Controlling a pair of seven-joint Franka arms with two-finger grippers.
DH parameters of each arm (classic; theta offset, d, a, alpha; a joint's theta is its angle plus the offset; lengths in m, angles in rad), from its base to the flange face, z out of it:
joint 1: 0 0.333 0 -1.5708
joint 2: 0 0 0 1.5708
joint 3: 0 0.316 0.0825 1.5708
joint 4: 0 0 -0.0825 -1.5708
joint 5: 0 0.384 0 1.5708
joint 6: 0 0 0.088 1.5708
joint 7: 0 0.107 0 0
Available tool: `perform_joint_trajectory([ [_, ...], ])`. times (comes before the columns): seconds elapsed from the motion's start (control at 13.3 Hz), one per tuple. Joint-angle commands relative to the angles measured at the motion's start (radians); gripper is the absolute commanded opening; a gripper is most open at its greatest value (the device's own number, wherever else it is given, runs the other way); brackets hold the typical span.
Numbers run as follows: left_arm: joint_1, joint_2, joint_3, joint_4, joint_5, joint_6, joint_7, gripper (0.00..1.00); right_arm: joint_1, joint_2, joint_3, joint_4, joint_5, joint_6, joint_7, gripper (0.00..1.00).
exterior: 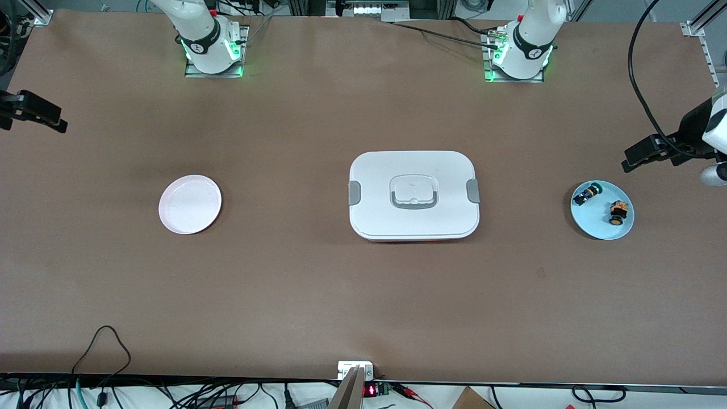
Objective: Transfer orange switch to right arm and place
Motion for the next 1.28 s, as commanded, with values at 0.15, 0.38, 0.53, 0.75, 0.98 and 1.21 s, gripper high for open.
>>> perform_joint_trajectory([
  [0.15, 0.003, 0.007, -0.001, 0.021, -0.01, 0.024, 0.001, 1.0, -0.023, 0.0, -0.008, -0.001, 0.074, 0.008, -0.005, 1.0],
  [0.38, 0.005, 0.009, -0.001, 0.021, -0.01, 0.023, 0.001, 1.0, -0.014, 0.001, -0.003, -0.002, 0.079, 0.005, -0.011, 1.0],
  [0.53, 0.005, 0.007, 0.001, 0.023, -0.009, 0.023, 0.004, 1.0, -0.013, -0.005, 0.0, -0.001, 0.07, -0.005, -0.013, 1.0],
  [0.75, -0.003, 0.013, -0.004, 0.021, 0.0, 0.023, 0.001, 1.0, -0.011, -0.005, 0.003, -0.001, 0.071, -0.005, -0.01, 1.0],
  [0.98, 0.002, 0.019, -0.007, 0.021, 0.004, 0.021, 0.025, 1.0, -0.011, -0.005, 0.004, -0.001, 0.074, -0.005, -0.011, 1.0],
  [1.21, 0.006, 0.021, 0.002, 0.02, 0.004, -0.006, 0.025, 1.0, -0.007, -0.006, 0.004, -0.001, 0.074, -0.005, -0.01, 1.0],
])
